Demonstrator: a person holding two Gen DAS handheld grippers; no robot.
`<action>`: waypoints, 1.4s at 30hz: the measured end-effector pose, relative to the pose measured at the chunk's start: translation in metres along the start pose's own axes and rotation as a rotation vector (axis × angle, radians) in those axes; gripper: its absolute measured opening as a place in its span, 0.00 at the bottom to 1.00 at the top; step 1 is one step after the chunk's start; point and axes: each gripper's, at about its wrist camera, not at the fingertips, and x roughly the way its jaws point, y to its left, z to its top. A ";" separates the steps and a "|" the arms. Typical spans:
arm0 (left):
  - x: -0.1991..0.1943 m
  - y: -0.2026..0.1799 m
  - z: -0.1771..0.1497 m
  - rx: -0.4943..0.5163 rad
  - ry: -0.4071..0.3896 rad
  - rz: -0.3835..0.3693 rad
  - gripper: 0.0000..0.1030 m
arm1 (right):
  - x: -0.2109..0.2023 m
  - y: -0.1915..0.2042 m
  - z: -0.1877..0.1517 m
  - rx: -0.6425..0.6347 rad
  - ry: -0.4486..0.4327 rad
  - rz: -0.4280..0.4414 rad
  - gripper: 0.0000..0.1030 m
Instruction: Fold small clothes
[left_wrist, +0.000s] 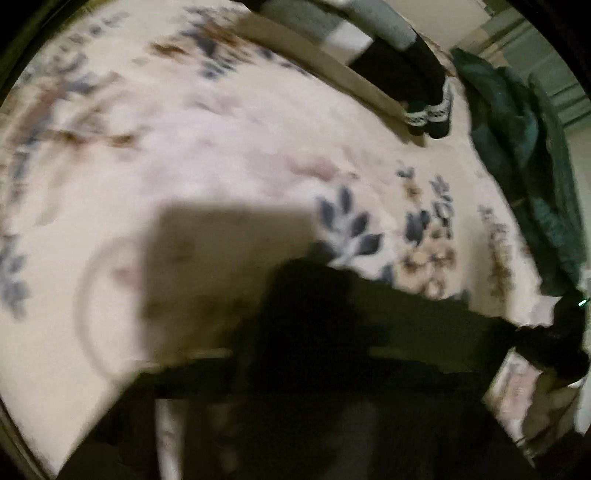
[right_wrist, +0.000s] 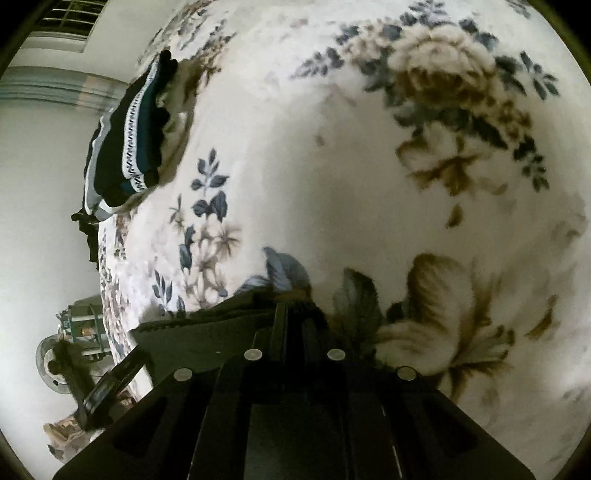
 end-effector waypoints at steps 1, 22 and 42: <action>-0.004 -0.003 0.000 0.003 -0.023 -0.001 0.13 | -0.002 -0.001 0.000 0.008 -0.005 0.003 0.05; -0.097 0.031 -0.116 -0.117 -0.037 0.110 0.57 | -0.015 -0.102 -0.155 0.470 0.315 0.120 0.60; -0.109 0.034 -0.162 -0.204 -0.016 0.108 0.57 | -0.031 -0.129 -0.243 0.794 0.201 0.317 0.67</action>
